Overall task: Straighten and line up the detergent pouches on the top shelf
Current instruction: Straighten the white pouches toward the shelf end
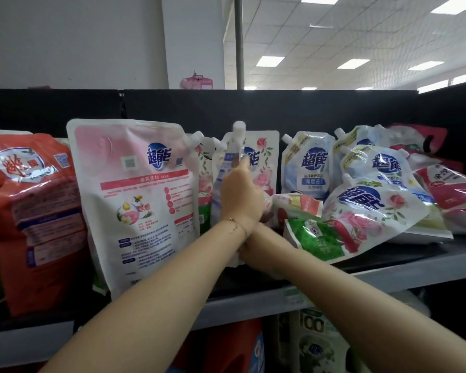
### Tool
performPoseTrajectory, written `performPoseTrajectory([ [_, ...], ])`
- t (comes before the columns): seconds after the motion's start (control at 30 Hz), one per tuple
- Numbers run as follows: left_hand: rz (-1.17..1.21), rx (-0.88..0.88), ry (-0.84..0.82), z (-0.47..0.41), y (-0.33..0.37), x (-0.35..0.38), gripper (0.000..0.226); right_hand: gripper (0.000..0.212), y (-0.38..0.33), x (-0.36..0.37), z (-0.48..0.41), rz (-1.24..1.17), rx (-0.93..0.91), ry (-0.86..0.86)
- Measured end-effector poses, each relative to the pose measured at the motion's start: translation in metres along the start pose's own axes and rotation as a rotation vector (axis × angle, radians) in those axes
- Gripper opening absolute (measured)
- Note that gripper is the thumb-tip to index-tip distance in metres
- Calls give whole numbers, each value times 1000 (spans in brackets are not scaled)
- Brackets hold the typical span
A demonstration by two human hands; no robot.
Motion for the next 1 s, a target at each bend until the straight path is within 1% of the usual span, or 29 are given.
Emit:
performPoseTrajectory([
  [0.03, -33, 0, 12, 0, -9, -5, 55, 38, -8, 6, -5, -1, 12, -27],
  [0.13, -146, 6, 48, -1, -38, -19, 57, 28, -20, 17, -19, -30, 37, -50],
  [0.2, -209, 122, 116, -1, -42, -25, 52, 27, -19, 19, -26, -47, 72, -66],
  [0.27, -286, 289, 181, -1, -34, -27, 40, 28, -16, 17, -30, -48, 51, -92],
  [0.33, -363, 430, 208, 2, -25, -24, 31, 38, -10, 15, -29, 5, -13, -149],
  [0.37, -372, 490, 191, 6, -21, -21, 28, 42, -6, 12, -27, 40, -45, -160],
  [0.4, -357, 530, 142, 11, -19, -17, 25, 42, -2, 6, -22, 79, -44, -176],
  [0.43, -325, 538, 69, 15, -16, -12, 20, 40, 2, -1, -17, 114, -30, -187],
  [0.47, -283, 501, -13, 20, -16, -6, 14, 37, 8, -9, -12, 165, 2, -189],
  [0.5, -253, 415, -99, 23, -18, 0, 8, 33, 19, -18, -8, 228, 34, -161],
  [0.57, -247, 176, -260, 22, -29, 18, 5, 23, 42, -40, -1, 313, 148, -35],
  [0.6, -229, 20, -350, 22, -34, 27, 5, 21, 49, -51, 4, 332, 195, 38],
  [0.63, -130, -192, -428, 21, -41, 36, 5, 22, 55, -60, 8, 351, 237, 90],
  [0.67, 67, -450, -497, 23, -45, 43, 2, 27, 59, -67, 11, 363, 296, 107],
  [0.7, 318, -697, -548, 26, -48, 52, 4, 32, 64, -73, 14, 370, 343, 116],
  [0.73, 561, -884, -579, 28, -49, 61, 9, 37, 67, -78, 17, 368, 372, 129],
  [0.77, 742, -984, -584, 30, -52, 69, 10, 39, 70, -81, 19, 353, 378, 160],
  [0.8, 870, -1035, -557, 29, -56, 78, 10, 39, 73, -83, 22, 335, 385, 173],
  [0.83, 965, -1078, -517, 28, -61, 86, 17, 38, 77, -82, 24, 326, 389, 173],
  [0.9, 1031, -1146, -426, 24, -75, 102, 37, 36, 81, -80, 27, 327, 409, 132],
  [0.97, 1022, -1159, -412, 16, -89, 120, 44, 38, 83, -78, 28, 326, 435, 98],
  [1.0, 1011, -1156, -410, 11, -92, 129, 43, 39, 82, -77, 27, 331, 447, 87],
])
Point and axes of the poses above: each hand's wrist, its own z-axis away from the middle knuckle, its own x-axis out of the palm, y = z × x, the point moved 3 cm from there along -z, towards the middle knuckle, and after that the axes turned 7 degrees about -z, right-handed, at the moved point
